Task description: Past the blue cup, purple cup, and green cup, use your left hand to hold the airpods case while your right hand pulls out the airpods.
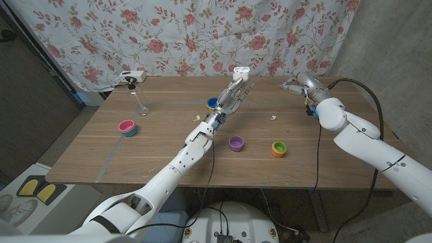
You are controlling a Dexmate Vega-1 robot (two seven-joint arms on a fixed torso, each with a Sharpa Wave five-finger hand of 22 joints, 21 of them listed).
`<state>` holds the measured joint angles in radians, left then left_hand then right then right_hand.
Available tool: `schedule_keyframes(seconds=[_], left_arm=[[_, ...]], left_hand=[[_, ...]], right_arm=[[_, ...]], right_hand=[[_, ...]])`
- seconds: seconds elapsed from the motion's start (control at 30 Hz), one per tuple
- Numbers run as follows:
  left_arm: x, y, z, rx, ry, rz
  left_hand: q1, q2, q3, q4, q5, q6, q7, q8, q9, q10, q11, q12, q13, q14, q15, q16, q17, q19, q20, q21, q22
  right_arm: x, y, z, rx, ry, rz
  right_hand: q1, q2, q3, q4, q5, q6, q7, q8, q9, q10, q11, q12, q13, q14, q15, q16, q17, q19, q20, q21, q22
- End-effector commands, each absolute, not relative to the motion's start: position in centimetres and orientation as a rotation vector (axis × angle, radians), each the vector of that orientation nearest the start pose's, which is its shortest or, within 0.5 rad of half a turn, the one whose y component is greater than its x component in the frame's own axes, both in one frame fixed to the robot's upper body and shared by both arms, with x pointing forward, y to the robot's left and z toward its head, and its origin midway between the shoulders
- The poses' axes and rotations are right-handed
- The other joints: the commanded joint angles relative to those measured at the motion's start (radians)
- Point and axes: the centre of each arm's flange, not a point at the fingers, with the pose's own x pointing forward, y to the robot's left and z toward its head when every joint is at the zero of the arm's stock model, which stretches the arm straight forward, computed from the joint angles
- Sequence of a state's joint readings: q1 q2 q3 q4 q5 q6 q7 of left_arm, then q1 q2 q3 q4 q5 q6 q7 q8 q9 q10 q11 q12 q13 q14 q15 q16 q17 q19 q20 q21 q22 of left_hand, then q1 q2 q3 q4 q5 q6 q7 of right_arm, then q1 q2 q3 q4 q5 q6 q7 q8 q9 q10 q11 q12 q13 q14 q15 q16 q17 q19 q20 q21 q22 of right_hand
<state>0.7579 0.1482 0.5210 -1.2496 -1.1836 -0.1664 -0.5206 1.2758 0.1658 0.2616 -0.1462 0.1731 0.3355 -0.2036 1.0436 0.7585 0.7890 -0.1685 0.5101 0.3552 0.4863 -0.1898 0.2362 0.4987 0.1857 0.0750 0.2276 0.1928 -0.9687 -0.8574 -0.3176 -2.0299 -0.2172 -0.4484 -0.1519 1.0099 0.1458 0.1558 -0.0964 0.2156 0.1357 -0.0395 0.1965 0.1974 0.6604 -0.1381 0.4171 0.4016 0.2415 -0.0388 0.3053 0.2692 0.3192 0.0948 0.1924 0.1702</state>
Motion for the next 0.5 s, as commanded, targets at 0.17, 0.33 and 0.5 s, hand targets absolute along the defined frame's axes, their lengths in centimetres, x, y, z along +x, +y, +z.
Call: schedule_keyframes(seconds=[0.17, 0.33, 0.5], left_arm=[[62.7, 5.7, -1.8, -0.736, -0.504, -0.97], [62.7, 5.8, -1.9, -0.74, -0.506, -0.973], [62.7, 5.8, -2.0, -0.738, -0.505, -0.971]], left_hand=[[0.001, 0.009, 0.007, 0.004, 0.006, -0.002, -0.002, 0.001, -0.002, 0.052, -0.052, 0.042, 0.084, 0.039, -0.039, -0.006, 0.003, -0.005, -0.001, 0.0, 0.002], [0.0, 0.01, 0.007, 0.004, 0.006, -0.003, -0.002, 0.001, -0.003, 0.05, -0.052, 0.041, 0.084, 0.039, -0.038, -0.006, 0.003, -0.004, -0.001, 0.001, 0.002], [0.002, 0.01, 0.009, 0.003, 0.007, -0.003, -0.002, 0.001, -0.005, 0.05, -0.052, 0.042, 0.085, 0.038, -0.04, -0.007, 0.003, -0.005, -0.001, 0.0, 0.002]], right_arm=[[51.7, -29.0, 7.7, -1.024, -0.643, -0.233], [51.1, -28.7, 8.0, -1.015, -0.667, -0.227], [50.5, -28.6, 8.2, -1.004, -0.687, -0.231]], right_hand=[[-0.018, 0.009, 0.008, 0.0, 0.008, 0.006, -0.017, 0.011, 0.002, -0.003, -0.002, -0.014, -0.005, -0.009, -0.057, 0.004, -0.003, -0.006, -0.004, -0.001, 0.002], [-0.021, 0.012, 0.011, -0.001, 0.01, 0.007, -0.022, 0.011, 0.002, -0.005, -0.004, -0.023, -0.009, -0.014, -0.061, 0.003, -0.005, -0.008, -0.011, 0.0, 0.002], [-0.028, 0.013, 0.011, 0.001, 0.01, 0.008, -0.022, 0.011, 0.001, -0.007, -0.003, -0.029, -0.012, -0.011, -0.063, 0.006, -0.006, -0.001, -0.016, 0.003, 0.003]])
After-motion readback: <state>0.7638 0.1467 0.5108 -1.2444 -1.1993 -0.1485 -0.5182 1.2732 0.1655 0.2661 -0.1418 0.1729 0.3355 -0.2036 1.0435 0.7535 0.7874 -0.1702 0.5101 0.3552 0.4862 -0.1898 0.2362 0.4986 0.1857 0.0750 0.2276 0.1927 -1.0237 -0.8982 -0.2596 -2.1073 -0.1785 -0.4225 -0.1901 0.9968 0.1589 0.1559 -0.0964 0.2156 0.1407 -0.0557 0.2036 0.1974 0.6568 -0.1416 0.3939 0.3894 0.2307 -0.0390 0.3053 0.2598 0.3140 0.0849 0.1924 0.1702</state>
